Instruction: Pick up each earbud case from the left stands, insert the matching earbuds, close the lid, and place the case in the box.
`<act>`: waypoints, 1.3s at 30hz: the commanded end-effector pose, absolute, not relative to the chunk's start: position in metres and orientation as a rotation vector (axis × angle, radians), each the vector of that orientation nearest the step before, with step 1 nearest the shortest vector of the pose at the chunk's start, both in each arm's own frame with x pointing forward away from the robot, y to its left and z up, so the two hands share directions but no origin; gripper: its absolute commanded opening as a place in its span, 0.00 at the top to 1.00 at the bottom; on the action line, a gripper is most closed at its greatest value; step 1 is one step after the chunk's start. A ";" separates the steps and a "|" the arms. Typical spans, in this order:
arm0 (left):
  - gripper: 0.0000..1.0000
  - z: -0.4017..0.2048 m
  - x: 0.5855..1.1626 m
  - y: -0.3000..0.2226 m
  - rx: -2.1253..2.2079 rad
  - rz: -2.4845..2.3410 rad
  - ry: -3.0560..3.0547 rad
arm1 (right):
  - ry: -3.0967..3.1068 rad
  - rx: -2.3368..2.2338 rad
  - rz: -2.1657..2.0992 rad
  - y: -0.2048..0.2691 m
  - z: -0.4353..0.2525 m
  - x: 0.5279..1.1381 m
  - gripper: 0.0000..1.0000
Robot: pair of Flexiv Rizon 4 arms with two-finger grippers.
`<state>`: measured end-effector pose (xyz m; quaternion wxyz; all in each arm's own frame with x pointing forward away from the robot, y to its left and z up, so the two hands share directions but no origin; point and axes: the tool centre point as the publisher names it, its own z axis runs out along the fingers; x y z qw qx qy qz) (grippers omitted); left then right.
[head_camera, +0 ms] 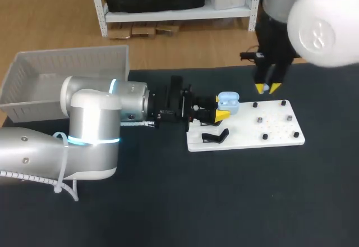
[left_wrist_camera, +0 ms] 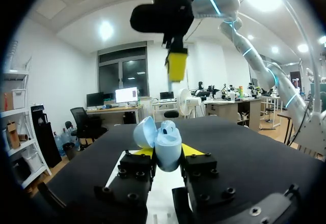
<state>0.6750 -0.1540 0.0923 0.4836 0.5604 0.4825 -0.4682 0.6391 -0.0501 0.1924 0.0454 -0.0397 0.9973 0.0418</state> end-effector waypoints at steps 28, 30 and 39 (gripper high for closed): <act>1.00 0.091 0.674 -0.154 1.360 -1.136 1.173 | 2.944 -0.547 0.250 -0.004 0.205 0.630 1.00; 1.00 0.091 0.674 -0.154 1.360 -1.136 1.173 | 2.947 -0.613 0.234 0.000 0.202 0.632 1.00; 1.00 0.091 0.674 -0.154 1.360 -1.136 1.173 | 2.925 -0.852 0.176 0.011 0.191 0.637 1.00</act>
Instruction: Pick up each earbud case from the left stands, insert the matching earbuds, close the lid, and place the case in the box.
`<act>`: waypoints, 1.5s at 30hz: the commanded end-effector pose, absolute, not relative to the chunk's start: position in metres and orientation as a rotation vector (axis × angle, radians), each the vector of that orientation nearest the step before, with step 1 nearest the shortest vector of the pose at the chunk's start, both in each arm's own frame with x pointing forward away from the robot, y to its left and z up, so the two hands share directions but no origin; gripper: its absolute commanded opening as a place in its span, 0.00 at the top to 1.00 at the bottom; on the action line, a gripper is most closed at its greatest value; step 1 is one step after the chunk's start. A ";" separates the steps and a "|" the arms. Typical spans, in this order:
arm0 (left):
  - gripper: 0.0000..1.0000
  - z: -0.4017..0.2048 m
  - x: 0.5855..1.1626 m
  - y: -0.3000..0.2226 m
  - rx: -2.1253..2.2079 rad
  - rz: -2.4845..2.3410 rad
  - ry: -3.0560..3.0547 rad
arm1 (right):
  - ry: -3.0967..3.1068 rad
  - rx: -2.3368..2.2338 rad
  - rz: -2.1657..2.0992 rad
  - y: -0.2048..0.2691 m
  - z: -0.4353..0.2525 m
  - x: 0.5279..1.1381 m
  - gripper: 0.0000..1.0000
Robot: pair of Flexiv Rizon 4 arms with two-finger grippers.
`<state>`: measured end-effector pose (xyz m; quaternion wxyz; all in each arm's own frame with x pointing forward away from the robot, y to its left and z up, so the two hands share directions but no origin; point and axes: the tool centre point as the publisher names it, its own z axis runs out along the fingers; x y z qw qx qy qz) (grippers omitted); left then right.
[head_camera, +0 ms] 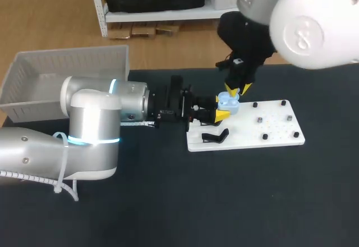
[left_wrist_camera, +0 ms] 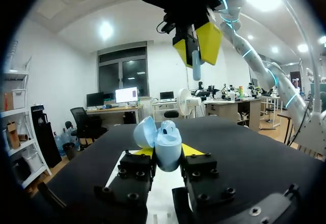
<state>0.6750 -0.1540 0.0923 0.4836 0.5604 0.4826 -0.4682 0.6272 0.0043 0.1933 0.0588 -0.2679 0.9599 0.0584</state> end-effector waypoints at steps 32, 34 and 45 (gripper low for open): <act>1.00 0.091 0.674 -0.154 1.360 -1.136 1.173 | 2.874 -0.927 0.157 0.020 0.171 0.640 1.00; 1.00 0.091 0.674 -0.154 1.360 -1.136 1.173 | 2.882 -0.928 0.147 0.021 0.169 0.641 1.00; 1.00 0.091 0.674 -0.154 1.360 -1.136 1.173 | 2.915 -0.866 0.108 0.019 0.162 0.647 1.00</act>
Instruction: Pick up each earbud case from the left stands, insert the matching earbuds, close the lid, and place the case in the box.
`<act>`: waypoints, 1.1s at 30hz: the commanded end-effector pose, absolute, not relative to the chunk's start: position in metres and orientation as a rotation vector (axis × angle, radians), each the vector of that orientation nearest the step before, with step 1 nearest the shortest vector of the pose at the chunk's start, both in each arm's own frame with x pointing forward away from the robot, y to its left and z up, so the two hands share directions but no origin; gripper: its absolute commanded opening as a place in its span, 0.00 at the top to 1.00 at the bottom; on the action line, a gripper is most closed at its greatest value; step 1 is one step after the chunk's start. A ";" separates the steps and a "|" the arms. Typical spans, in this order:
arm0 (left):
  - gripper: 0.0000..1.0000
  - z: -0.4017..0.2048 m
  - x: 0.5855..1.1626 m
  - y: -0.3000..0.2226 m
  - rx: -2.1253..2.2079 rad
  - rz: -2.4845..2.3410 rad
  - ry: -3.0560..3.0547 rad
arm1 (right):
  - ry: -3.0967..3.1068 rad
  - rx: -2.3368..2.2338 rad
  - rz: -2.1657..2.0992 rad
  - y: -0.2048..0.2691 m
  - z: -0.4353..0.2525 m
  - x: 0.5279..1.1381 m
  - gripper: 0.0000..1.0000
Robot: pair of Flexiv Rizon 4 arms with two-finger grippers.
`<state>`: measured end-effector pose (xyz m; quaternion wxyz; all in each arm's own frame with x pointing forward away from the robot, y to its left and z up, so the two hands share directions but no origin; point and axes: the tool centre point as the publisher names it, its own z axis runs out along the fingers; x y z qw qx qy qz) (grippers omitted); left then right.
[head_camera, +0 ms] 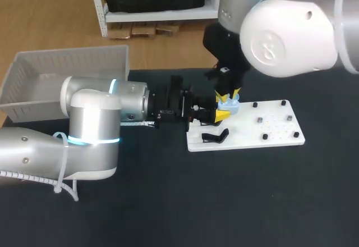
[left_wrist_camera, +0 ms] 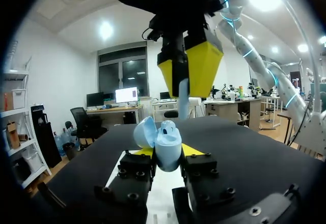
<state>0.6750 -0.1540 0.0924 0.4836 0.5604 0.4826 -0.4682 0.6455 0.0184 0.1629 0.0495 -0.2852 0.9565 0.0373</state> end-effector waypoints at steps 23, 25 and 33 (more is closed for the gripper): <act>1.00 0.091 0.674 -0.154 1.360 -1.136 1.173 | 2.874 -0.831 0.079 0.013 0.151 0.655 1.00; 1.00 0.091 0.674 -0.154 1.360 -1.136 1.173 | 2.871 -0.829 0.078 0.013 0.150 0.655 1.00; 1.00 0.091 0.674 -0.154 1.360 -1.136 1.173 | 2.861 -0.825 0.084 0.012 0.149 0.655 1.00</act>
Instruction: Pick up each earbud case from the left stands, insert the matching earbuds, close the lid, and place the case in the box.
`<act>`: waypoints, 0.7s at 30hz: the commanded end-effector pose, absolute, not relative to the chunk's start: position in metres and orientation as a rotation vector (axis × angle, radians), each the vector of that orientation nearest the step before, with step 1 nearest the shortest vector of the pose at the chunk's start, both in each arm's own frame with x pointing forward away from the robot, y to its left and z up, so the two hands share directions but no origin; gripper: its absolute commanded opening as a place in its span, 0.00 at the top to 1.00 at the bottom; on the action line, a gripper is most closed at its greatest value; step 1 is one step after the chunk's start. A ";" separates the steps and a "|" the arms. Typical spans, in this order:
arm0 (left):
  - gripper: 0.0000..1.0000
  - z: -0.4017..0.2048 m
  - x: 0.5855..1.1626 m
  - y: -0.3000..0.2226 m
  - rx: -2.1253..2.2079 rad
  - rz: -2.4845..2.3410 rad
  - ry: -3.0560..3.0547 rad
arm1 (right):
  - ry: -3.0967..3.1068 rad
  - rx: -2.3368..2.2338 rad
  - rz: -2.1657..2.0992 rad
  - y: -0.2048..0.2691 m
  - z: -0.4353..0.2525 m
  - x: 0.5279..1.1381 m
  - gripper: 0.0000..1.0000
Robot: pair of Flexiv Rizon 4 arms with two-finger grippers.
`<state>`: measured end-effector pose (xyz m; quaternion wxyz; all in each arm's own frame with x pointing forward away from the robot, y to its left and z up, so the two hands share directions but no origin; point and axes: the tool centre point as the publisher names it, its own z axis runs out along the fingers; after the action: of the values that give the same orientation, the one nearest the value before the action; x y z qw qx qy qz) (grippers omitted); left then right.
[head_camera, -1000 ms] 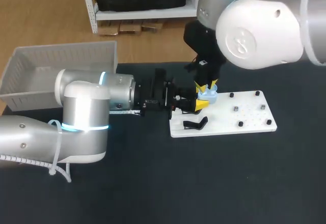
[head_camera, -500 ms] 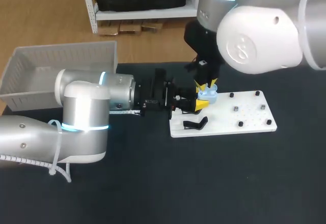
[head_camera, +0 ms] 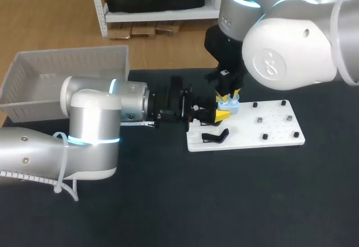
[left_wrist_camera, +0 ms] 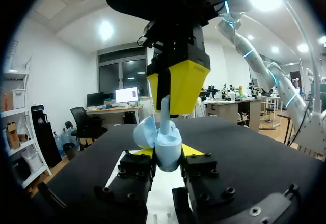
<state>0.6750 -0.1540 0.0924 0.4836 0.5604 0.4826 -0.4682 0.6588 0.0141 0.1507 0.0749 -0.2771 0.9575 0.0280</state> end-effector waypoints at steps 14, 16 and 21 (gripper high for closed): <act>1.00 0.091 0.674 -0.154 1.360 -1.136 1.173 | 2.859 -0.821 0.083 0.013 0.146 0.655 1.00; 1.00 0.091 0.674 -0.154 1.360 -1.136 1.173 | 2.862 -0.819 0.081 0.013 0.145 0.655 1.00; 1.00 0.091 0.674 -0.154 1.360 -1.136 1.173 | 2.867 -0.814 0.075 0.013 0.144 0.655 1.00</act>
<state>0.6750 -0.1540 0.0924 0.4836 0.5604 0.4826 -0.4682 0.6561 0.0126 0.1442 0.0778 -0.2735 0.9584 0.0263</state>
